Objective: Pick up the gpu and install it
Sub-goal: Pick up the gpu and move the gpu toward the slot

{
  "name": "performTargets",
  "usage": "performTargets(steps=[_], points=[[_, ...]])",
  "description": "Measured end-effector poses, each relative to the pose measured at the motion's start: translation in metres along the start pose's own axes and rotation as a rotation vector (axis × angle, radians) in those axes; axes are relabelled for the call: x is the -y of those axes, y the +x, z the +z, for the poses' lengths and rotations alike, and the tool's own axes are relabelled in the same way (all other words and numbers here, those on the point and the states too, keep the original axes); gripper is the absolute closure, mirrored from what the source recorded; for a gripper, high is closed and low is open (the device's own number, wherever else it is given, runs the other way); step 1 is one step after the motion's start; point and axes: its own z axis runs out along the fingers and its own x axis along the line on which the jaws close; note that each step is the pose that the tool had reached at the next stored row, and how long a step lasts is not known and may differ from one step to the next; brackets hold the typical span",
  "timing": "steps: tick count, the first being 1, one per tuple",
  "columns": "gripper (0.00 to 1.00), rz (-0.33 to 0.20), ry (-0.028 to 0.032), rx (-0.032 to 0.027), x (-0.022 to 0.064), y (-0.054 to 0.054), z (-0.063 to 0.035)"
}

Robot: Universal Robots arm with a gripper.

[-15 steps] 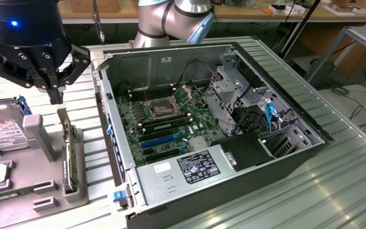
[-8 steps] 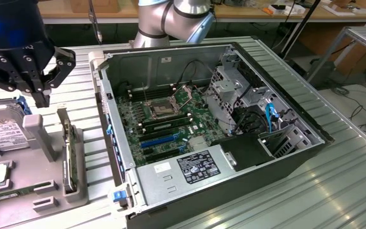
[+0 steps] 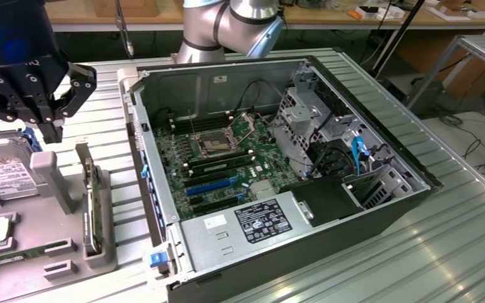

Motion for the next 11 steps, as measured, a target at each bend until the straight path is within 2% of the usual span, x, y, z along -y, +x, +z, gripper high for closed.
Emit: performTargets(steps=[8,11], points=[[0.89,0.0,0.0,0.0,0.0,0.0,0.0],[0.71,0.0,0.0,-0.0001,0.0,0.0,0.0]])
